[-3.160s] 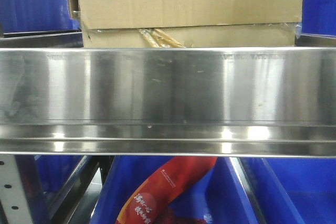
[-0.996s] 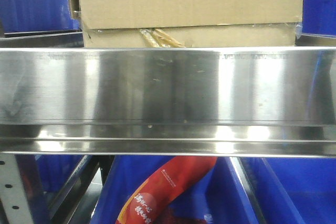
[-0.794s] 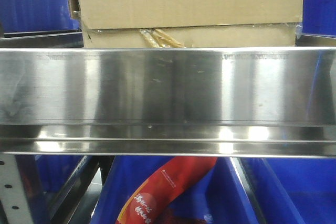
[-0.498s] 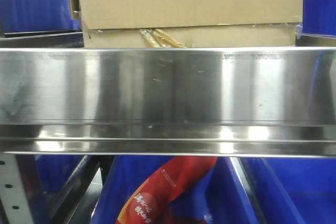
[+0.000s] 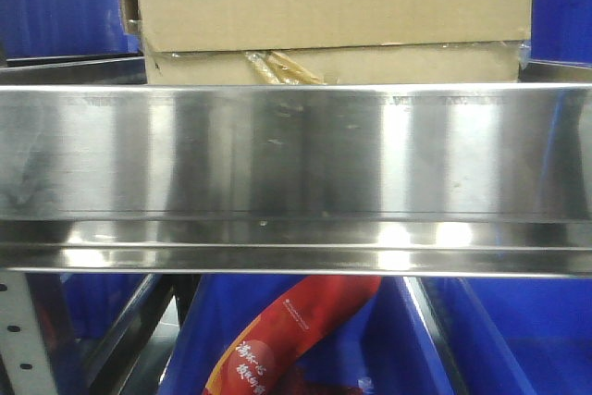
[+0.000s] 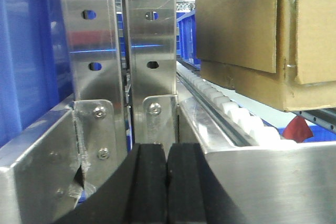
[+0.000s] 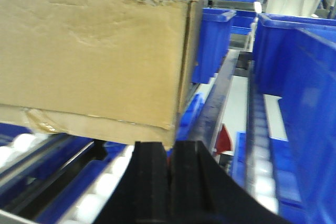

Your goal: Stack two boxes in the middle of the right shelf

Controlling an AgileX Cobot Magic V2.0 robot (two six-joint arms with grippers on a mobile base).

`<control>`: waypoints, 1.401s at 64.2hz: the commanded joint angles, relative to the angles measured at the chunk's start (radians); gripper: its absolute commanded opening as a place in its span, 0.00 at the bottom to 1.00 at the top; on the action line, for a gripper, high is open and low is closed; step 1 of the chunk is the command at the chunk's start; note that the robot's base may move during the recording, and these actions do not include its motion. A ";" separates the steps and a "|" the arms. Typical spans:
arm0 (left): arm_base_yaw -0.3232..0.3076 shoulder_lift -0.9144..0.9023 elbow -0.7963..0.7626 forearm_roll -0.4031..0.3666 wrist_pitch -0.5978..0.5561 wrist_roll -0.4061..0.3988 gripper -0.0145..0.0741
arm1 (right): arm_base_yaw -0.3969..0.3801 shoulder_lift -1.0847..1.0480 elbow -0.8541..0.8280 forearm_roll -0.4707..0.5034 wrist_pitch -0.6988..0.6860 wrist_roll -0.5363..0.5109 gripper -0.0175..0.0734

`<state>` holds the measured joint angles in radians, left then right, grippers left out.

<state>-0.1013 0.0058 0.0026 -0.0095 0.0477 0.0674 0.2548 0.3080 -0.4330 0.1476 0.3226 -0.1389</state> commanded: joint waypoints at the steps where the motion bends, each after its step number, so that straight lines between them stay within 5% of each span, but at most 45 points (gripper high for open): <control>1: 0.002 -0.006 -0.003 -0.007 -0.021 0.004 0.04 | -0.052 -0.028 0.023 -0.004 -0.023 0.023 0.01; 19: 0.002 -0.006 -0.003 -0.007 -0.021 0.004 0.04 | -0.242 -0.191 0.248 -0.026 -0.179 0.068 0.01; 32: 0.002 -0.006 -0.003 -0.007 -0.021 0.004 0.04 | -0.246 -0.308 0.433 -0.096 -0.257 0.115 0.01; 90: 0.002 -0.006 -0.003 -0.007 -0.021 0.004 0.04 | -0.250 -0.308 0.433 -0.096 -0.228 0.085 0.01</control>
<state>-0.1013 0.0058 0.0026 -0.0095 0.0443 0.0674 0.0077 0.0033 -0.0019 0.0607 0.1116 -0.0505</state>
